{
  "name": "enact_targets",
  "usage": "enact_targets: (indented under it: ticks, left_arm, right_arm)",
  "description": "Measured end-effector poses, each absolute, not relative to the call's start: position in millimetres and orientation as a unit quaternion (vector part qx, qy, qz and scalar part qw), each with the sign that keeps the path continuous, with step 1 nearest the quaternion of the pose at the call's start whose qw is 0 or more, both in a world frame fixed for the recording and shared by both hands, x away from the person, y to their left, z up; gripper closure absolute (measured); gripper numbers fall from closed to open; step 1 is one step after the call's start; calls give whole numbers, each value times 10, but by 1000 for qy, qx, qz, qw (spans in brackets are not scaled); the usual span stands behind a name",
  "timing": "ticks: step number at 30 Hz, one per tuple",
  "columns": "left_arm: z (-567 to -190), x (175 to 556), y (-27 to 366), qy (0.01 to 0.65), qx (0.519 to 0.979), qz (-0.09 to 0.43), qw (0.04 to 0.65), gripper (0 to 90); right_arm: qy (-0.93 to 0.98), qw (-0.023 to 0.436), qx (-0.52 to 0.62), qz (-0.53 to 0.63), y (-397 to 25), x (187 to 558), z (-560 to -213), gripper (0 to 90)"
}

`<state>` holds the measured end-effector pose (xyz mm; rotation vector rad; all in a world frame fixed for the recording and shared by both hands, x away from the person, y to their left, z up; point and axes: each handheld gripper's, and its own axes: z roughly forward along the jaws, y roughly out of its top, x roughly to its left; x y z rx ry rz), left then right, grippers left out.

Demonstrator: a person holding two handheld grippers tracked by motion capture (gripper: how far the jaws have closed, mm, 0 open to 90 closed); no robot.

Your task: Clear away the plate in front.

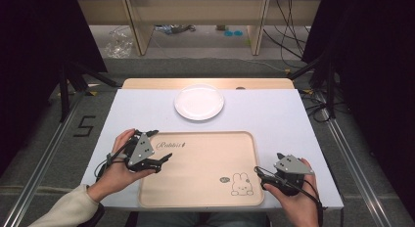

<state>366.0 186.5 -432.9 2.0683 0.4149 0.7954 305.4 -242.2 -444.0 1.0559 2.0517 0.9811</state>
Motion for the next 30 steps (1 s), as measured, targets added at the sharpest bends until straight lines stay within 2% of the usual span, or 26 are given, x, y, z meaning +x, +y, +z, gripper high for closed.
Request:
enact_targets:
  ticks: [6,10,30]
  left_arm:
    - [-4304,3702,1810,151,836,321,420,160]
    - [-4309,3736,1769,152,842,303,420,169]
    - [-4234,4143,1490,128,853,332,381,175]
  right_arm:
    - [778,313,400,371,-2414,3052,-4435,189]
    - [781,311,399,367,-2404,3052,-4443,186]
    - [782,309,394,371,-2368,3051,-4435,186]
